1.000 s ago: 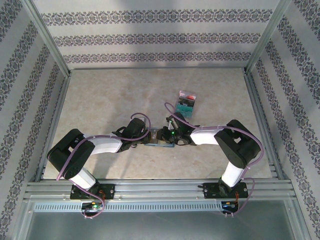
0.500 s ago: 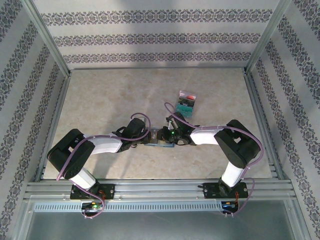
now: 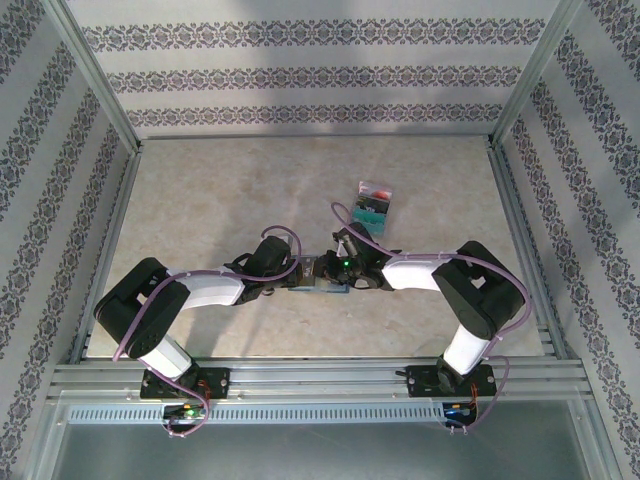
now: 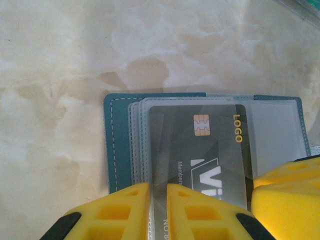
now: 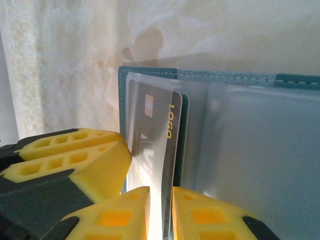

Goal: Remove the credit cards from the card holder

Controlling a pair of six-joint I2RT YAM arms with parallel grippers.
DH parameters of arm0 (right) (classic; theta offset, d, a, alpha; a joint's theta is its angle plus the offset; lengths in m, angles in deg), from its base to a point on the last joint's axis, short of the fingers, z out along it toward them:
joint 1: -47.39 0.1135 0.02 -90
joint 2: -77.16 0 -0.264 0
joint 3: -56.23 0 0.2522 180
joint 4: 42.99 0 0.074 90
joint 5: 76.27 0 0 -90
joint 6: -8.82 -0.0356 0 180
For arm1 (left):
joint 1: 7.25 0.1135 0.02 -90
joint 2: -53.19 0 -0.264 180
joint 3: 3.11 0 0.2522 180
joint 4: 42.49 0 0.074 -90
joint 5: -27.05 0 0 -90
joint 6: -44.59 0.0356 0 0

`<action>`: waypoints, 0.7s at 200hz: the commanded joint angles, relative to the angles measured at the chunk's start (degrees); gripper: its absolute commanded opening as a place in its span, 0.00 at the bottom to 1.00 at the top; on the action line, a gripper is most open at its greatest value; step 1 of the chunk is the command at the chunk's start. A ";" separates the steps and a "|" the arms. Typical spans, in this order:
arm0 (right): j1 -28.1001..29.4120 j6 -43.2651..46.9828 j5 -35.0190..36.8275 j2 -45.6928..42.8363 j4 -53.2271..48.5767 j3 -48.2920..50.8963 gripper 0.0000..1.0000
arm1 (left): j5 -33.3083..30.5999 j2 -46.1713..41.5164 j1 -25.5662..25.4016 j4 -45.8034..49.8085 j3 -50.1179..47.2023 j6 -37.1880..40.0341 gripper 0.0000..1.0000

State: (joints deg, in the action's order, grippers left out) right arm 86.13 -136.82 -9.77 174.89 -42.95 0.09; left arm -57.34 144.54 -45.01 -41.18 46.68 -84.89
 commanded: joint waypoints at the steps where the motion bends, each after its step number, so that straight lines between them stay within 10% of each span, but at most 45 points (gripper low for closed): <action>1: -0.25 -0.20 -1.28 -1.41 1.97 -0.26 0.20 | 0.33 -0.52 0.20 2.25 0.05 0.31 0.16; 140: -0.28 -1.94 -3.62 1.34 8.82 0.62 0.20 | 0.90 -0.19 0.23 1.90 0.35 0.20 0.16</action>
State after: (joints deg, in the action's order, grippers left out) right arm 86.00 -138.06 -11.00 175.24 -39.36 0.29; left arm -57.39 144.54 -45.01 -41.18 46.68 -84.89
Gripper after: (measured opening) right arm 0.202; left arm 0.164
